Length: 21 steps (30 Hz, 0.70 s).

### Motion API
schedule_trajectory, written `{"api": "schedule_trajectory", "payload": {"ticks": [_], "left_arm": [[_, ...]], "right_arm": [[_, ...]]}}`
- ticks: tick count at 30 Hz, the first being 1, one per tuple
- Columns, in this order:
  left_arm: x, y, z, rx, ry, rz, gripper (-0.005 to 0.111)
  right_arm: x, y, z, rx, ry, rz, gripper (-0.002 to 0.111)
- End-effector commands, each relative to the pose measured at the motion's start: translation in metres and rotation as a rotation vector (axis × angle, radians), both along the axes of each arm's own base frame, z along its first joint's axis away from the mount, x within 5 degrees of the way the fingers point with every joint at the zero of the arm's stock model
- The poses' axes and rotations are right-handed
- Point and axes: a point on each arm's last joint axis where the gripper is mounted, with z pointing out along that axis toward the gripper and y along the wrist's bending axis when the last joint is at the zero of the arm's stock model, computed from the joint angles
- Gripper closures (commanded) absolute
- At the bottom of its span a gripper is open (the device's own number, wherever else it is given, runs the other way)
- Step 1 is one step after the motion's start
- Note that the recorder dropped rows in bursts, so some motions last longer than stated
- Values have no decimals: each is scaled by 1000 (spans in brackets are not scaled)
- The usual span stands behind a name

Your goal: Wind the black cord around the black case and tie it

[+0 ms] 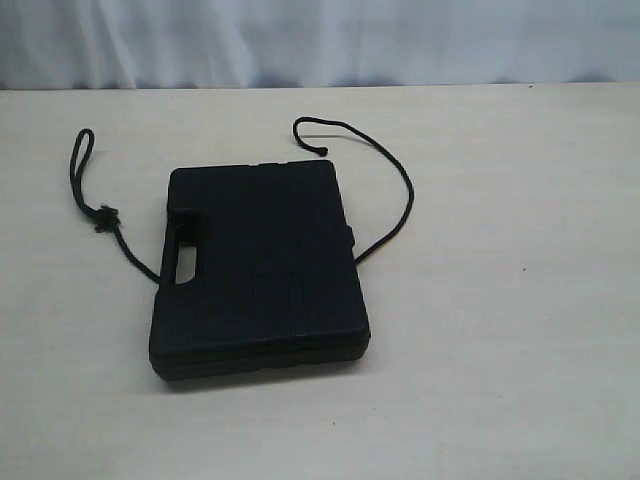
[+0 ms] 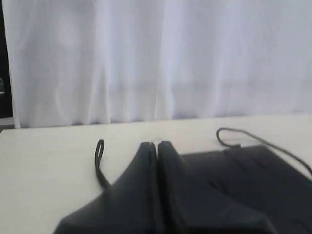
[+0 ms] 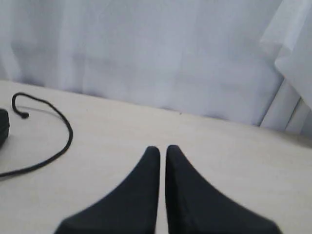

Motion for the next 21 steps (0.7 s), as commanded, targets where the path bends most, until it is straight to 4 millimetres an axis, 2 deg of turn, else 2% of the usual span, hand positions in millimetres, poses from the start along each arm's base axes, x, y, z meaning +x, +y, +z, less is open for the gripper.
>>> {"api": "schedule_trajectory", "payload": {"ticks": [1, 3, 4, 8, 11, 14, 18, 19, 21], "left_arm": [[-1, 2, 11, -69, -125, 15, 107], [-1, 3, 13, -103, -150, 18, 107], [-1, 3, 14, -165, -156, 16, 107], [-2, 5, 15, -492, -174, 6, 107], [-1, 4, 14, -572, -156, -4, 107], [-1, 5, 15, -560, -168, -2, 107], [-2, 10, 25, -570, -280, 23, 107], [2, 9, 37, -540, -263, 23, 107], [14, 6, 67, -464, -201, 13, 107]], "right_arm": [[-1, -1, 10, -24, -109, -7, 104], [-1, -1, 11, -13, -124, -7, 104], [-1, -1, 13, 58, -146, -7, 104], [-1, -2, 16, 704, -219, -1, 104], [-1, -3, 16, 961, -231, -2, 104], [-2, -7, 19, 1005, -288, -16, 104], [-2, -8, 20, 958, -299, -21, 104], [-2, -8, 25, 927, -310, -24, 104], [-2, -8, 48, 841, -329, -20, 104]]}}
